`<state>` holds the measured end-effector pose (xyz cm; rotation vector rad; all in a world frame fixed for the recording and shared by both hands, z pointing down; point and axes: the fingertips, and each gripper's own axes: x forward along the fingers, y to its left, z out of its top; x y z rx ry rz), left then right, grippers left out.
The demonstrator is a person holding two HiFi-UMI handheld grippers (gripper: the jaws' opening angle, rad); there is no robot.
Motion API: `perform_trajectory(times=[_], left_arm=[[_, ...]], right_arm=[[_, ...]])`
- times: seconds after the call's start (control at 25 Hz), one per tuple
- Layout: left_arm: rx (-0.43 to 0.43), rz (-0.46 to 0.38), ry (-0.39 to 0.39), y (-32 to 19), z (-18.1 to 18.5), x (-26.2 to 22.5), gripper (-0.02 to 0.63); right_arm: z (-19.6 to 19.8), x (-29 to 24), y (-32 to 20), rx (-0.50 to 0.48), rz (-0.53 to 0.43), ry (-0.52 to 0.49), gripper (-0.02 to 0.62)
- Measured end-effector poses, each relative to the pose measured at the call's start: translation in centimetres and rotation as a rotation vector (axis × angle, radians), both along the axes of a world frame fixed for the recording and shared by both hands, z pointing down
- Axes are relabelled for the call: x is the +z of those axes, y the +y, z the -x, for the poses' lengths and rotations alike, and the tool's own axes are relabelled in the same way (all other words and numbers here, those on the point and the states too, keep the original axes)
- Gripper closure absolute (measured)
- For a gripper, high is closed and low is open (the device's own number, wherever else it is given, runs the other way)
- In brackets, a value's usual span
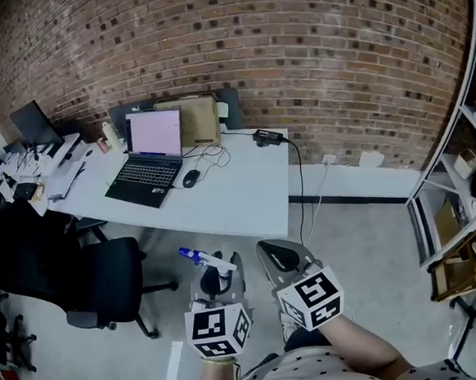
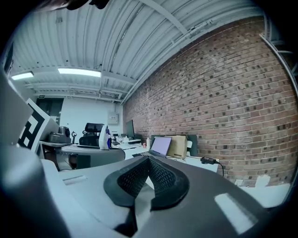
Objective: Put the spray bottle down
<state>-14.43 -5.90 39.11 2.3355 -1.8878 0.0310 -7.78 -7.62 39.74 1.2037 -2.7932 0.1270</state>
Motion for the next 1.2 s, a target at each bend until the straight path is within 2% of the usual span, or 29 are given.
perform_trajectory(times=[0.44, 0.68, 0.92, 1.2], left_arm=[[0.030, -0.024, 0.043, -16.7, -3.4, -0.4, 0.479], [0.071, -0.059, 0.013, -24.7, -5.9, 0.0, 0.479], [0.090, -0.070, -0.025, -30.7, -7.4, 1.1, 0.479], [0.097, -0.019, -0.027, -34.2, -8.2, 3.5, 0.479]], right_arm=[[-3.5, -1.2, -15.2, 0.006, -0.042, 0.035, 0.597], [-5.3, -0.7, -22.5, 0.027, -0.036, 0.030, 0.597], [-5.5, 0.9, -27.3, 0.031, 0.014, 0.019, 0.597], [-6.1, 2.1, -30.0, 0.046, 0.053, -0.003, 0.597]])
